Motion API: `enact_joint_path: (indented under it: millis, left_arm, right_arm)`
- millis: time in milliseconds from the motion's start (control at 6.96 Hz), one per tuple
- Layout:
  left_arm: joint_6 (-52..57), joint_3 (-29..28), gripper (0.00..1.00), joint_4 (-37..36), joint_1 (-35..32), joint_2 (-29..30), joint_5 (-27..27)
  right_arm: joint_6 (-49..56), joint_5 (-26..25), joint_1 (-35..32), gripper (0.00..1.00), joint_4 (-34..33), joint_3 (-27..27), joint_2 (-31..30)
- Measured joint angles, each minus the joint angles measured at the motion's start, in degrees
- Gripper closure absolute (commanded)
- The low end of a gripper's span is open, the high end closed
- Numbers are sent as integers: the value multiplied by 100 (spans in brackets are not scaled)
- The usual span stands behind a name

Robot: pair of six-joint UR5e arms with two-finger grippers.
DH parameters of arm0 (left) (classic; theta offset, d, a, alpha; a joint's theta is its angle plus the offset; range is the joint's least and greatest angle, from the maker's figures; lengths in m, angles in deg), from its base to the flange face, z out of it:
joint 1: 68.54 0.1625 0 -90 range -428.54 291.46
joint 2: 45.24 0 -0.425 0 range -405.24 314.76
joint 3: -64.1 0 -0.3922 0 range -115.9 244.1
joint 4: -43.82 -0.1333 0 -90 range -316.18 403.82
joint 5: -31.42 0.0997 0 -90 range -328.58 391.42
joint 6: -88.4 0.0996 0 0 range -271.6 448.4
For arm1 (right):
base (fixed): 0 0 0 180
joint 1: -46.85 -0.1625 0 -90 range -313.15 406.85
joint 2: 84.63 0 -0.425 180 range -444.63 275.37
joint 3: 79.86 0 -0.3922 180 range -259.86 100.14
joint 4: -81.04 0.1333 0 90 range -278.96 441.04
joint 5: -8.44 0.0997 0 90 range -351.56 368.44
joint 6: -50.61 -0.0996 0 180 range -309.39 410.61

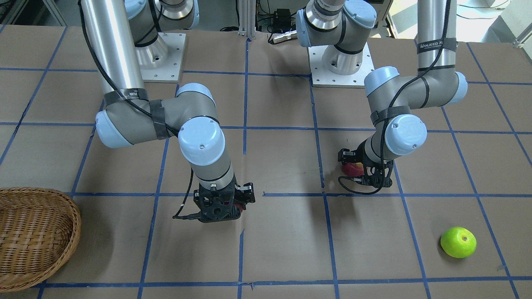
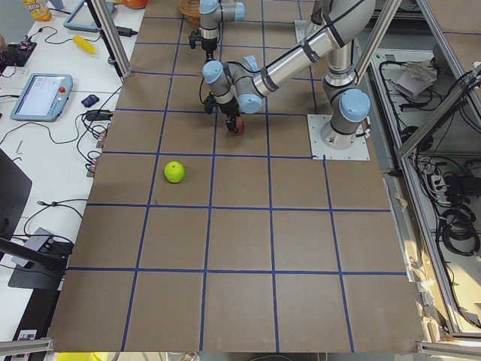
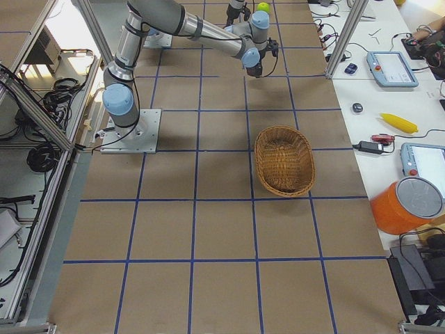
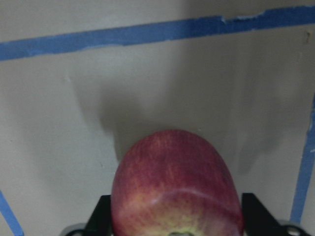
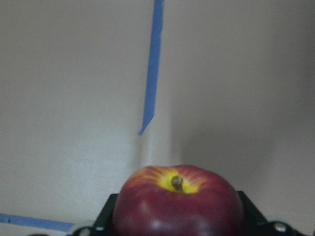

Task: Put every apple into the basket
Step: 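Put the purple apple in the basket while the left centers the red apple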

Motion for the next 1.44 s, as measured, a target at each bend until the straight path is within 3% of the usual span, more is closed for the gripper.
enact_joint_path:
  millis: [287, 431, 862, 1006, 1150, 1293, 1437]
  left_arm:
    - [-901, -469, 59, 163, -227, 13, -574]
    - [-1584, -730, 59, 229, -534, 94, -957]
    - [-3960, -1447, 58, -172, -1958, 709, -1758]
    - [-4400, -1644, 43, -387, -2324, 979, -1845]
    - [-4602, -1754, 0, -508, -2533, 1191, -1865]
    - [-4701, -1803, 0, -582, -2653, 1330, -1847]
    - [-4717, -1831, 0, -607, -2705, 1383, -1780]
  right_arm:
    - [904, -482, 1032, 100, 1112, 574, -397]
    - [1619, -722, 1686, 100, 1318, 735, -430]
    - [3116, -871, 3281, 100, 1065, 893, 15]
    - [3548, -881, 3653, 100, 753, 896, 270]
    - [3821, -879, 3911, 100, 569, 897, 459]
    - [4033, -907, 4106, 96, 400, 893, 604]
    - [4296, -985, 4279, 35, 222, 877, 706]
